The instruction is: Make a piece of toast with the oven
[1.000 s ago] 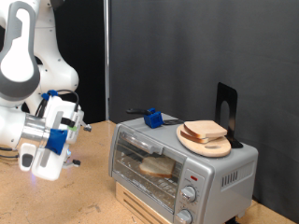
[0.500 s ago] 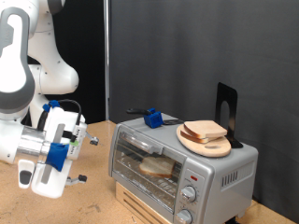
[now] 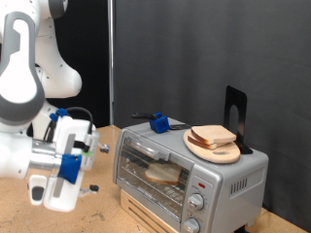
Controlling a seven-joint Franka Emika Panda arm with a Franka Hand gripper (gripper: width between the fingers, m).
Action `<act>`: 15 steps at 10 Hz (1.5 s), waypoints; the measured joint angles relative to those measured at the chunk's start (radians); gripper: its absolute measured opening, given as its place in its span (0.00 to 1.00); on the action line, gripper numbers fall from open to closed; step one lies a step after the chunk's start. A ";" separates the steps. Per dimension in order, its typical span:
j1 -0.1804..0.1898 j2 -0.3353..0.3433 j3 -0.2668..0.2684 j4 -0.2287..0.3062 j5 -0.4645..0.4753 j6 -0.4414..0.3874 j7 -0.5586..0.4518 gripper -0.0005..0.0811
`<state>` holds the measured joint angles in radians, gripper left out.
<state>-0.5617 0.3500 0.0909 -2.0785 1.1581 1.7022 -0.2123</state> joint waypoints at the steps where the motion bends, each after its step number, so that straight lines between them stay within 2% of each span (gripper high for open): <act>1: 0.003 0.034 0.009 0.040 0.019 0.012 0.001 0.99; 3: 0.010 0.092 0.024 0.099 0.081 0.070 0.001 0.99; 4: 0.010 0.092 0.024 0.097 0.075 0.065 0.001 0.99; 6: -0.001 0.111 0.025 0.130 0.036 -0.067 -0.003 0.99; 8: 0.012 0.181 0.039 0.218 0.035 -0.077 -0.003 0.99; 9: 0.024 0.216 0.044 0.259 0.035 -0.054 -0.001 0.99; 13: 0.081 0.316 0.056 0.373 0.115 0.149 0.043 0.99; 14: 0.081 0.316 0.055 0.372 0.110 0.138 0.043 0.99; 15: 0.077 0.319 0.055 0.375 0.093 0.083 0.038 0.99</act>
<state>-0.4849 0.6691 0.1457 -1.7031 1.2513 1.7851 -0.1738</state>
